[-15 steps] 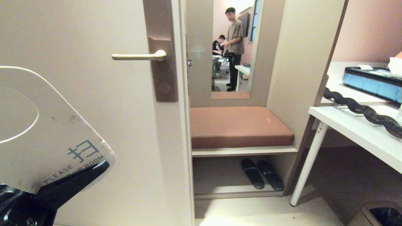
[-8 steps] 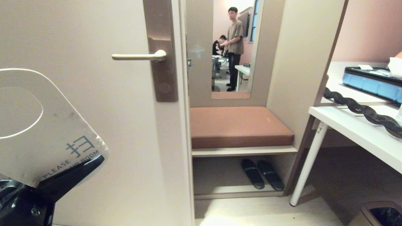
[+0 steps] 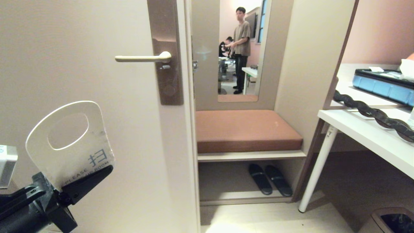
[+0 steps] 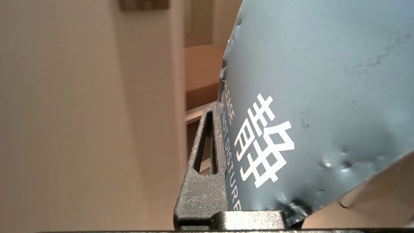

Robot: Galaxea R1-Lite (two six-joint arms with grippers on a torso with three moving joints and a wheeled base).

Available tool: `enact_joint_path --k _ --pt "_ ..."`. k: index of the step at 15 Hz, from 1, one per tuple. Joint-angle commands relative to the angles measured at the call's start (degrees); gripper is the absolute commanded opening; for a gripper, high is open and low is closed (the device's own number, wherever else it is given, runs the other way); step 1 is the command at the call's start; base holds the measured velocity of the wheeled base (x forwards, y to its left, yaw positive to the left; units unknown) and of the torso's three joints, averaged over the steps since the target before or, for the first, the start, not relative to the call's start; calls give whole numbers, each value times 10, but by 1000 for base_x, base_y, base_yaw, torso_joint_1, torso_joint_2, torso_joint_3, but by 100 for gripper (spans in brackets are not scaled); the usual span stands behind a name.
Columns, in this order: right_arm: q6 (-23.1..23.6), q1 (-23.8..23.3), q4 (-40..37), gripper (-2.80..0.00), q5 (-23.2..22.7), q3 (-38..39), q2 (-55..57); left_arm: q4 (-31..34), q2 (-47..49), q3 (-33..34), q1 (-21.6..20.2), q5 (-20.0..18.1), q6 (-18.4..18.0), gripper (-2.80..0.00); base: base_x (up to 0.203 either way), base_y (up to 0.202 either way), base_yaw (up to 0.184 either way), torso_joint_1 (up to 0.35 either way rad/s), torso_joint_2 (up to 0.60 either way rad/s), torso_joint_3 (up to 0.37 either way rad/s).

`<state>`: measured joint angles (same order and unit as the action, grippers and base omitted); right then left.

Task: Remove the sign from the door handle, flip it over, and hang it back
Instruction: Hang the sign back with the other side facing out

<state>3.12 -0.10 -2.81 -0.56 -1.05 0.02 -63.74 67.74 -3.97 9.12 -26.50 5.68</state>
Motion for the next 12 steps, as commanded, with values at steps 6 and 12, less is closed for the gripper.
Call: enact_joint_path --k 6,12 --pt "0 0 0 -280 -1 0 0 122 59 -110 1 91 -36 -280 0 0 0 0 0 0" --pt "0 0 -1 -280 -1 0 0 234 79 -200 0 120 -38 -280 0 0 0 0 0 0"
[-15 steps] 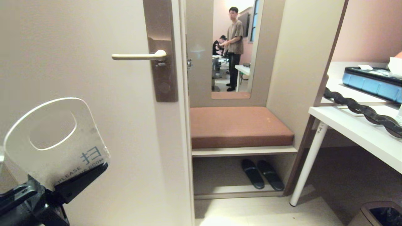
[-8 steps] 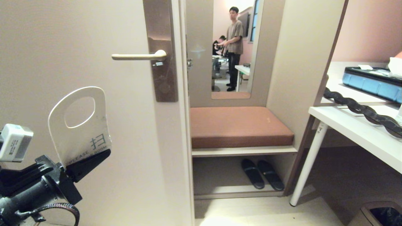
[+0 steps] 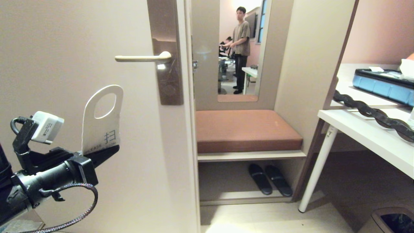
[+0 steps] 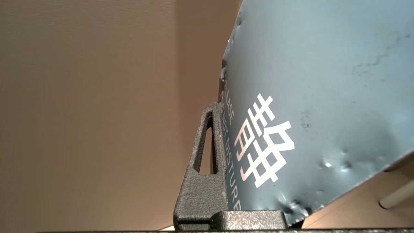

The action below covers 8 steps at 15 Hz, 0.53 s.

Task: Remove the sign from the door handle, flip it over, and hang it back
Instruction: Hang the sign back with the other side facing out

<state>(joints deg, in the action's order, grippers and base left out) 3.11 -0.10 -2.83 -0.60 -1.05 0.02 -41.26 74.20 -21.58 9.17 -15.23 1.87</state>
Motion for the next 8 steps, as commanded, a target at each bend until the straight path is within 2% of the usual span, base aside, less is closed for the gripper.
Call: enact_joint_path --k 1,2,5,8 --pt "1 0 0 -280 0 0 0 28 20 -39 0 15 0 -280 0 0 0 0 0 0" --pt "1 0 0 -280 1 0 0 46 23 -50 -1 23 1 -280 0 0 0 0 0 0" --pt "1 0 0 -280 0 0 0 55 45 -63 -1 79 -1 -280 0 0 0 0 0 0" --pt "1 0 0 -280 0 0 0 60 55 -76 -1 84 1 -280 0 0 0 0 0 0"
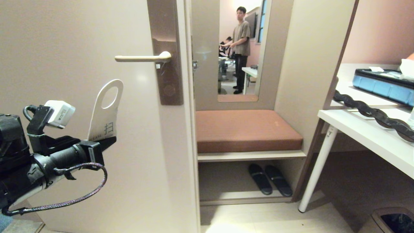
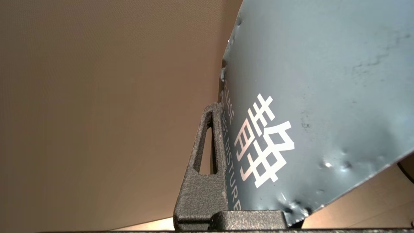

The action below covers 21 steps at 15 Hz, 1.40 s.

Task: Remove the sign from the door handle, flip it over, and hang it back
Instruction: Hang the sign back with the other side facing out

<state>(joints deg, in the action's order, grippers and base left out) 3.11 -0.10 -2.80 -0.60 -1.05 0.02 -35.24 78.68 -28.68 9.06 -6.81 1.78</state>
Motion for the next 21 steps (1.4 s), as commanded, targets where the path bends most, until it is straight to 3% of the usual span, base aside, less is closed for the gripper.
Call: enact_joint_path --k 1,8,14,21 --pt "1 0 0 -280 0 0 0 9 10 -7 -2 0 2 -280 0 0 0 0 0 0" --pt "1 0 0 -280 0 0 0 151 20 -119 -2 -1 50 -280 0 0 0 0 0 0" --pt "1 0 0 -280 1 0 0 268 34 -194 -1 7 180 -280 0 0 0 0 0 0" --pt "1 0 -1 -280 0 0 0 373 69 -325 29 7 287 -280 0 0 0 0 0 0"
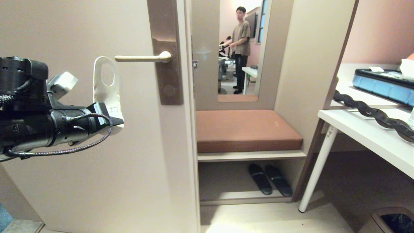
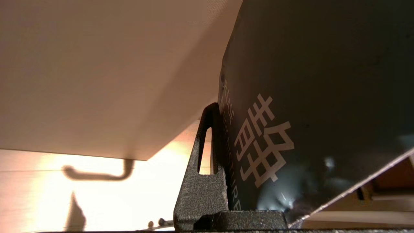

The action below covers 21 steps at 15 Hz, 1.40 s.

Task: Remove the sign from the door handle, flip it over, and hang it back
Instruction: Hang the sign back with the other side facing out

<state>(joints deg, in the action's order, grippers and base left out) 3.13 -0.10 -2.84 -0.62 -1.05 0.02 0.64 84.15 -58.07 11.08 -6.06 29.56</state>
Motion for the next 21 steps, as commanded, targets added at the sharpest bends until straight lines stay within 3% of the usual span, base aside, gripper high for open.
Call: enact_joint_path --k 1,4,8,16,21 --pt "0 0 0 -280 0 0 0 25 23 -51 14 0 17 -280 0 0 0 0 0 0" --pt "0 0 0 -280 0 0 0 41 50 -87 17 3 48 -280 0 0 0 0 0 0" --pt "0 0 -1 -280 0 0 0 40 62 -85 14 5 83 -280 0 0 0 0 0 0" --pt "0 0 0 -280 0 0 0 36 75 -77 -4 5 73 -280 0 0 0 0 0 0" --pt "0 0 -1 -280 0 0 0 -9 99 -77 -3 5 60 -280 0 0 0 0 0 0"
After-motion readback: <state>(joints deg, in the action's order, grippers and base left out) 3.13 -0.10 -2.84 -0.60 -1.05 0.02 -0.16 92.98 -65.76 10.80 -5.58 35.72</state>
